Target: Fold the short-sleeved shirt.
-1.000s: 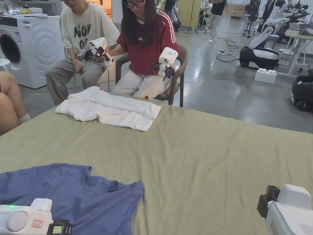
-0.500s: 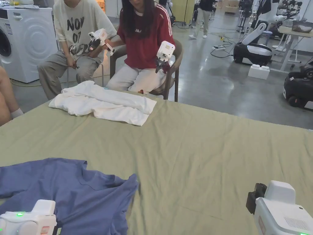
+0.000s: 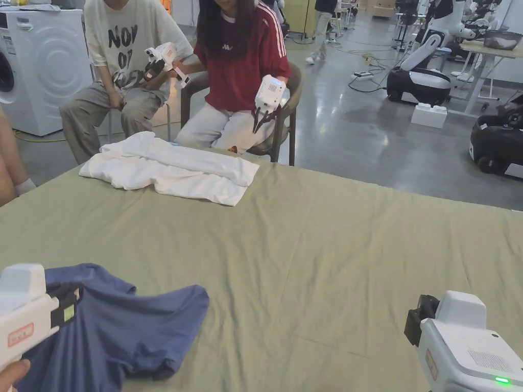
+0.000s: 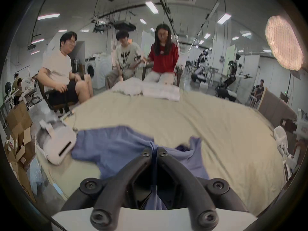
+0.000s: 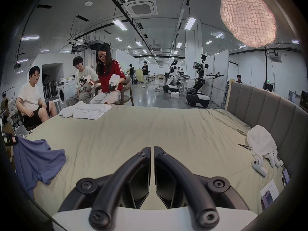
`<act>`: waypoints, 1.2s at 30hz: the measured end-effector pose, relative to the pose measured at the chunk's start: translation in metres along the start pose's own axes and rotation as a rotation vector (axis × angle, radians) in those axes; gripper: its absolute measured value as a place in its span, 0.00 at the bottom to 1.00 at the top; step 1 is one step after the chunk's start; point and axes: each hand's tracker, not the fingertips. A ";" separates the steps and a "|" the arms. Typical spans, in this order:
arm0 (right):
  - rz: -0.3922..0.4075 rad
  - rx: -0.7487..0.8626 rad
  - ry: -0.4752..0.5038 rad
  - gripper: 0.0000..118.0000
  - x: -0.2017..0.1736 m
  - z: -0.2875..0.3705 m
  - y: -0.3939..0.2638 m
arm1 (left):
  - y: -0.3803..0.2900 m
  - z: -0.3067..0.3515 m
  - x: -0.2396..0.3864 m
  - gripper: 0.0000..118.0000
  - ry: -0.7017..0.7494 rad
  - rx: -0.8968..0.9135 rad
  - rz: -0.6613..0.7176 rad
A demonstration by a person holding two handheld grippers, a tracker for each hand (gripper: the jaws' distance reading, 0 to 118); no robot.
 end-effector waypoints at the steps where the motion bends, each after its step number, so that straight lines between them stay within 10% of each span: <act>1: -0.002 0.002 0.002 0.02 0.000 0.001 0.001 | 0.012 0.005 0.004 0.00 -0.006 0.031 -0.011; 19: -0.072 0.079 -0.071 0.02 0.058 0.034 0.010 | 0.139 0.031 0.194 0.00 -0.446 0.301 -0.200; 36: -0.134 0.052 -0.262 0.02 0.155 0.081 -0.022 | -0.008 -0.049 0.421 0.01 -0.857 -0.077 -0.310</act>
